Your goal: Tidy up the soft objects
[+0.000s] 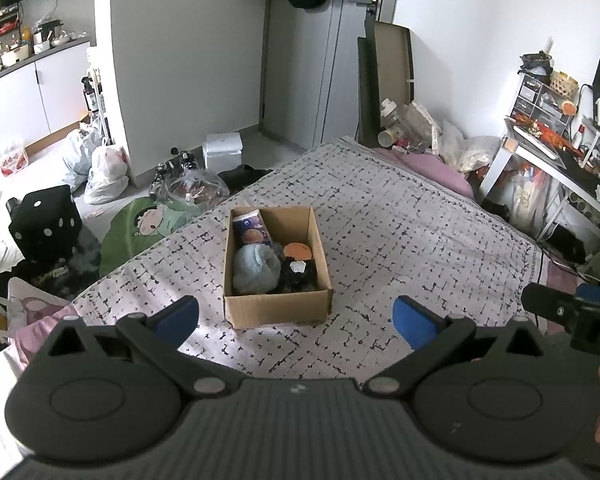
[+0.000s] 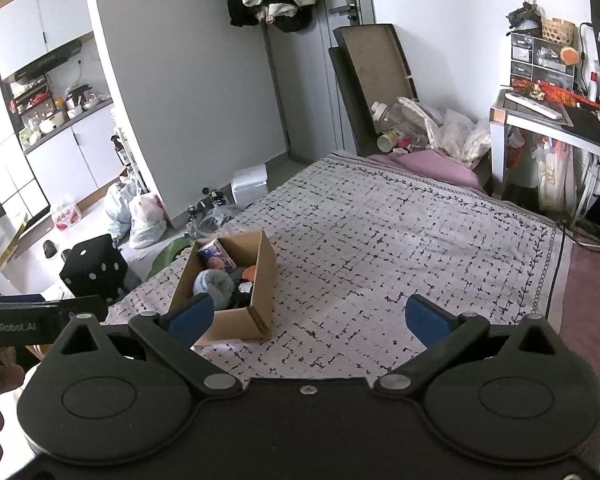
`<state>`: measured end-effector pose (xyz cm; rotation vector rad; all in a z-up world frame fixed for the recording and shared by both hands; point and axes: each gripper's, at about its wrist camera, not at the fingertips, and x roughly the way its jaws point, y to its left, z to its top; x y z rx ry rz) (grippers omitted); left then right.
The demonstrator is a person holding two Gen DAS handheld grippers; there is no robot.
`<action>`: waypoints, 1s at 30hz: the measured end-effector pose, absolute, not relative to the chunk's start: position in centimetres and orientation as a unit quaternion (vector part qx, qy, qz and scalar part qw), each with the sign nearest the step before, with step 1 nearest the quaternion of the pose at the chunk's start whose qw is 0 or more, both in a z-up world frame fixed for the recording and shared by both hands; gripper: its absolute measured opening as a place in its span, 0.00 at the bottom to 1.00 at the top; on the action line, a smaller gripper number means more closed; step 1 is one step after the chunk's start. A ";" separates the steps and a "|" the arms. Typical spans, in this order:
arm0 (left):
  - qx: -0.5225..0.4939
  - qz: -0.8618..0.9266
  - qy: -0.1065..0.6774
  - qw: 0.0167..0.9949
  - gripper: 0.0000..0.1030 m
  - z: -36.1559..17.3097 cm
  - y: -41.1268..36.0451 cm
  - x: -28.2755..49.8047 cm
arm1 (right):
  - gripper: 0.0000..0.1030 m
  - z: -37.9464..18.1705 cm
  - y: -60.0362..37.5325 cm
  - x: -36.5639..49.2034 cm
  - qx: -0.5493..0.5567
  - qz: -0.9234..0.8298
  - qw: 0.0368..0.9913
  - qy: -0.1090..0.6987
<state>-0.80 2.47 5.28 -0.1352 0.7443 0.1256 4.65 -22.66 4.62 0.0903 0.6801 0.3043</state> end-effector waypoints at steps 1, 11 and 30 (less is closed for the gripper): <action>-0.066 0.062 0.363 0.927 0.99 5.4 2.5 -0.8 | 1.00 4.7 -22.6 4.6 0.043 0.148 0.931 0.332; -0.064 0.060 0.364 0.927 0.99 5.3 2.3 -0.8 | 1.00 4.8 -22.6 4.5 0.041 0.150 0.930 0.332; -0.067 0.067 0.363 0.927 0.99 5.0 2.4 -1.2 | 1.00 4.5 -22.5 4.4 0.041 0.140 0.929 0.341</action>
